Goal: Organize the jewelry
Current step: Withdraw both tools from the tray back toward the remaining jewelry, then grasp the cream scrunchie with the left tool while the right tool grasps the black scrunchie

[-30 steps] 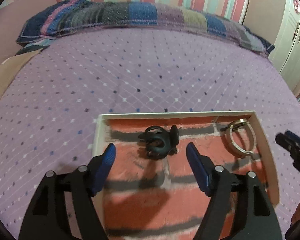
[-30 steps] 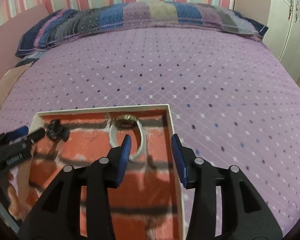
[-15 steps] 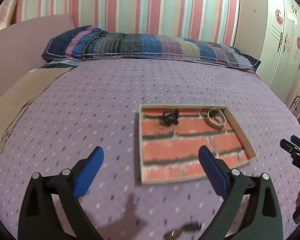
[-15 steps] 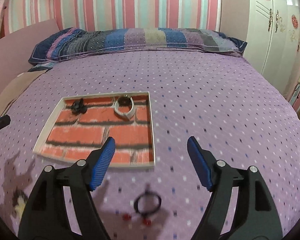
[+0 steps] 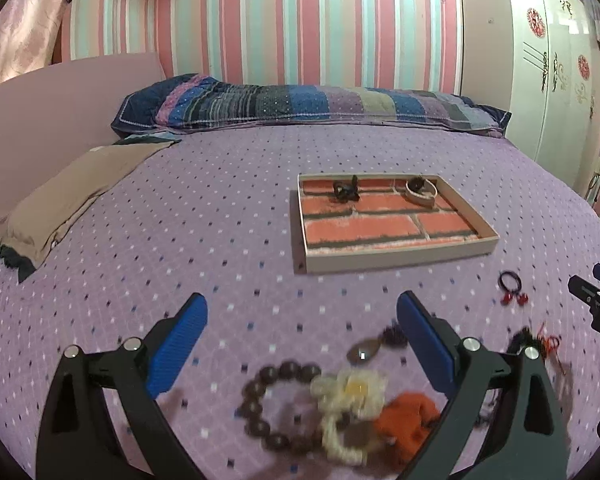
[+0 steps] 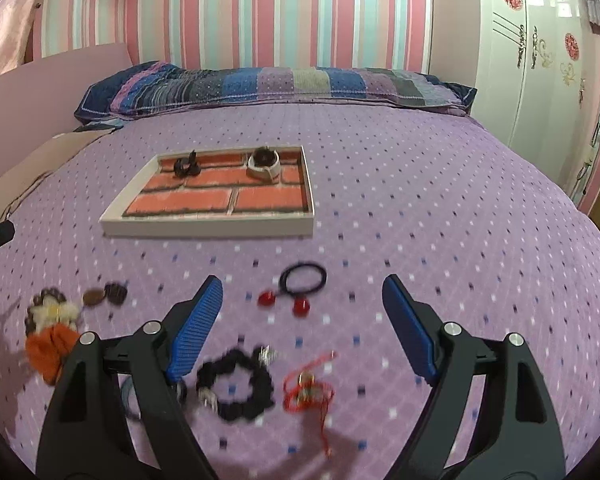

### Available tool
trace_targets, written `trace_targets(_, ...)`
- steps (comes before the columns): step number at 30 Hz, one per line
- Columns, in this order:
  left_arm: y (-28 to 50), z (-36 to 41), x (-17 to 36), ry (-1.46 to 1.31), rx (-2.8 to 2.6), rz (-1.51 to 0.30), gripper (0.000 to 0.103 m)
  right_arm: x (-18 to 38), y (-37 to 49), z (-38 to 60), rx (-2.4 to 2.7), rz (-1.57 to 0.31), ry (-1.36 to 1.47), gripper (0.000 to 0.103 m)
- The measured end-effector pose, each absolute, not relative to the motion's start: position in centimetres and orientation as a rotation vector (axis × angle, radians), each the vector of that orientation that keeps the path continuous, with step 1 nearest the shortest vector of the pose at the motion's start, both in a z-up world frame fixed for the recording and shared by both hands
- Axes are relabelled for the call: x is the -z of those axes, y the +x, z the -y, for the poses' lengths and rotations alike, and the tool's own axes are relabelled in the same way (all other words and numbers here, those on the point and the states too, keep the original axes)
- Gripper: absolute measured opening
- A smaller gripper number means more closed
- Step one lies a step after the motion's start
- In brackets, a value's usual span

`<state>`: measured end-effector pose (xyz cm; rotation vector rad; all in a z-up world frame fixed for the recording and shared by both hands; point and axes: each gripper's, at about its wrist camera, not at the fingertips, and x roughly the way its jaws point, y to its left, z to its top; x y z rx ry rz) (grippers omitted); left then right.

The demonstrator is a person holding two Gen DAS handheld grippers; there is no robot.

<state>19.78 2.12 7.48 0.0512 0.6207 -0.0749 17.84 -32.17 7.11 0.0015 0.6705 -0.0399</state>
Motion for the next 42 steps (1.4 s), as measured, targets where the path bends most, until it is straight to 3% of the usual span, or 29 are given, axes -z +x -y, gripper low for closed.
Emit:
trace_targets(14, 14.9, -5.2, -0.1, 0.014, 0.057, -0.686, 0.094, -3.5, 12.7, 31.4, 0.096, -0.654, 0.019, 0.081)
trace_targets(23, 15.2, -5.0, 0.6, 0.014, 0.101, -0.683, 0.094, -1.6, 12.5, 30.9, 0.118, -0.672, 0.003, 0.080)
trace_targets(33, 15.9, -3.8, 1.2, 0.039, 0.133, -0.696, 0.093, -0.4, 13.6, 30.5, 0.080, -0.725, 0.027, 0.053)
trace_targets(36, 16.1, -3.4, 1.4, 0.047, 0.151, -0.698, 0.086, 0.1, 14.3, 30.4, 0.059, -0.752, 0.054, 0.047)
trace_targets(38, 16.4, -3.3, 1.8, 0.044, 0.172, -0.716, 0.075, 0.4, 14.6, 30.3, 0.055, -0.760, 0.058, 0.047)
trace_targets(42, 16.5, -3.3, 1.9, 0.032, 0.177, -0.713, 0.069, 0.7, 15.1, 29.7, 0.041, -0.769, 0.049, 0.046)
